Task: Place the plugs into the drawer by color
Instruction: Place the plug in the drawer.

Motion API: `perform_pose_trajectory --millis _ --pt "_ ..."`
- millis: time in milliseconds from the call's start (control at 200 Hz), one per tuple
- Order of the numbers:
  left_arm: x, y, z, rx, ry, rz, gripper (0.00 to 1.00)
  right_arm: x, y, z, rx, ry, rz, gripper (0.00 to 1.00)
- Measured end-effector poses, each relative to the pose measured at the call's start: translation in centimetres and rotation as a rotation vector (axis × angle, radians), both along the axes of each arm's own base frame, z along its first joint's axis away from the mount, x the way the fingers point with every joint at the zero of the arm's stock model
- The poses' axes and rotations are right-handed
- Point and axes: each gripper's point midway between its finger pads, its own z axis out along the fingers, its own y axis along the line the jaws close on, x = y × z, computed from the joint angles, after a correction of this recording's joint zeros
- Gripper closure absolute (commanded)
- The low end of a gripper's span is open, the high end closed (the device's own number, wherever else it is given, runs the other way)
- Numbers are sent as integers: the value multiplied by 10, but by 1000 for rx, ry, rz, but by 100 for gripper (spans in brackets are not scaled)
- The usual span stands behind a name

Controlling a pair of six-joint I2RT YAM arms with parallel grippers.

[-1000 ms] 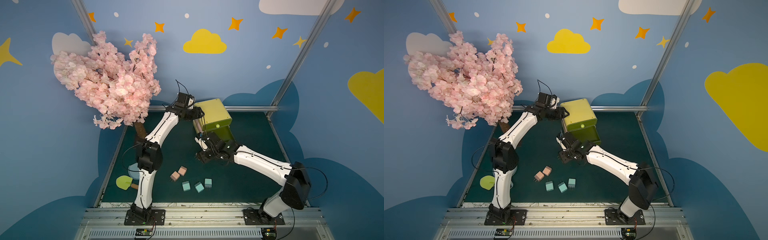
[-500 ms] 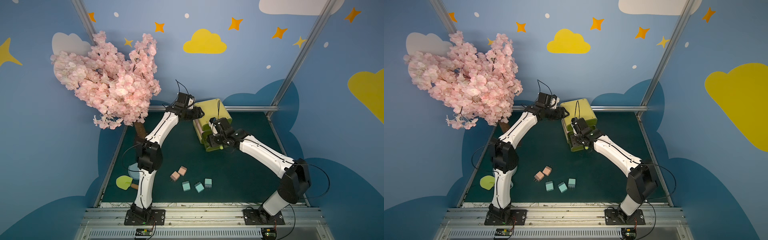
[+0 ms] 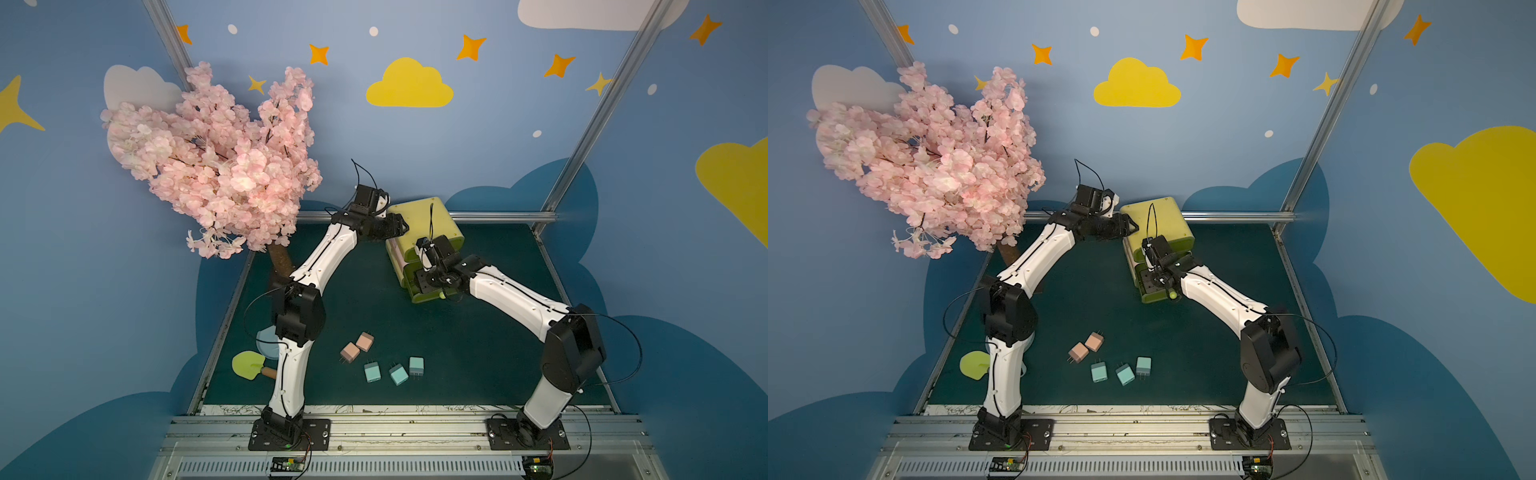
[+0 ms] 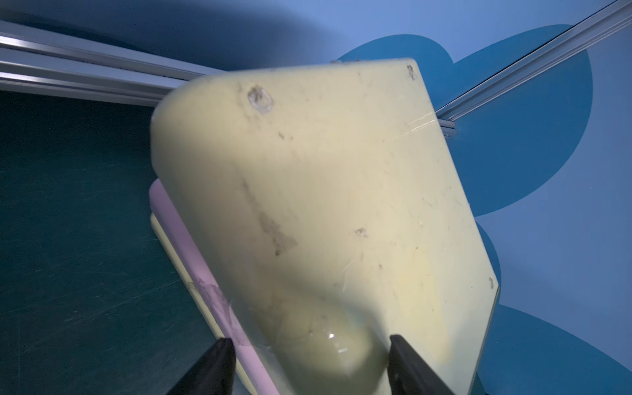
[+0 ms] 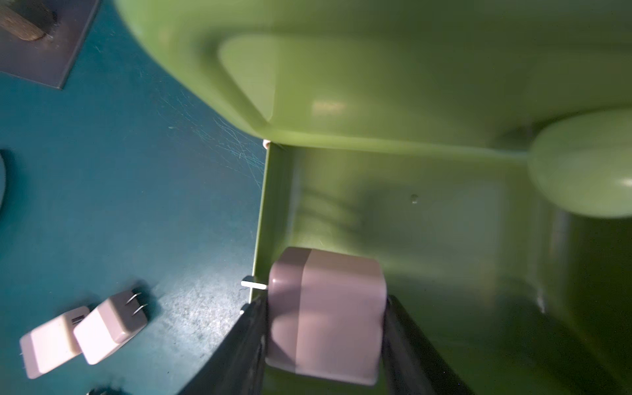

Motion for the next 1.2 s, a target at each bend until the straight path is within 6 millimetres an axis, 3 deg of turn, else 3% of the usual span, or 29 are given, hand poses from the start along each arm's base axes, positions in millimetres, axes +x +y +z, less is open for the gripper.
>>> perform_pose_trajectory --millis 405,1201 --pt "0 0 0 1 2 0 28 6 -3 -22 -66 17 -2 48" --pt "-1 0 0 2 3 0 28 8 -5 -25 -91 20 8 39"
